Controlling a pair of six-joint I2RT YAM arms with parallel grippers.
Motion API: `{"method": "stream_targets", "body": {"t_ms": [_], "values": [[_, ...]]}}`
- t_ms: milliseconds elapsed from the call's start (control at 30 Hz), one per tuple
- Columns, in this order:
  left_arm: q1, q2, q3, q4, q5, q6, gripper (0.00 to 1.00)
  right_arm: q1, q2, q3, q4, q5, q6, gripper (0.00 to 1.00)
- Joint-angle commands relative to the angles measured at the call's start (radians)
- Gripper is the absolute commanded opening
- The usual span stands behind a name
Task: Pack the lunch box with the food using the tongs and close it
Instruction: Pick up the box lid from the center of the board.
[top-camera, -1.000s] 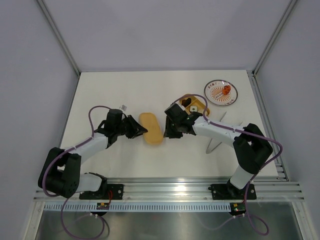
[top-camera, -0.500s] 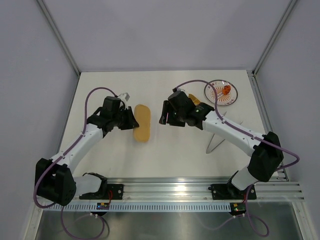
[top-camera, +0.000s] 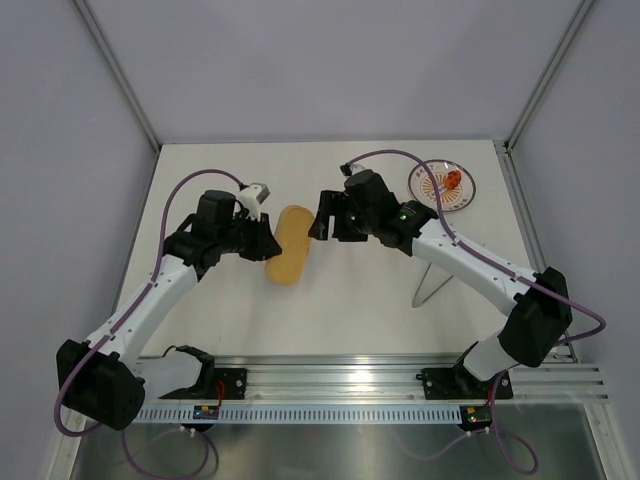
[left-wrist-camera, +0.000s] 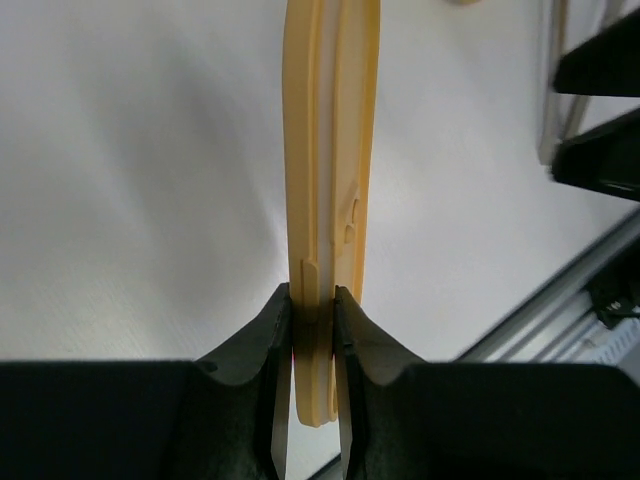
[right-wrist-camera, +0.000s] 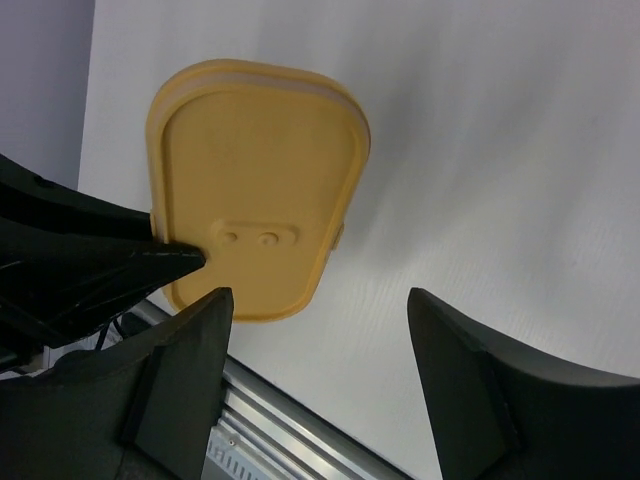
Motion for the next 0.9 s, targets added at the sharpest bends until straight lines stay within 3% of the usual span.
{"method": "stream_targets", "body": {"t_ms": [0,100,233,633,733,867], "values": [[-0.003,-0.025,0.069,0.052,0.214,0.008,0.00,-0.071,-0.094,-0.115,0.129,-0.190,-0.043,0.79],[0.005,0.006,0.091,0.078,0.345,-0.076,0.00,-0.145,-0.210,-0.250,0.294,-0.322,-0.012,0.82],[0.024,0.034,0.086,0.176,0.501,-0.153,0.00,-0.179,-0.273,-0.318,0.336,-0.396,-0.015,0.86],[0.051,0.023,0.043,0.422,0.691,-0.355,0.00,-0.188,-0.336,-0.429,0.512,-0.510,0.023,0.81],[0.054,0.025,0.039,0.448,0.711,-0.378,0.00,-0.188,-0.344,-0.442,0.600,-0.528,0.046,0.73],[0.054,0.032,0.031,0.462,0.713,-0.394,0.00,-0.188,-0.346,-0.449,0.658,-0.547,0.064,0.51]]}}
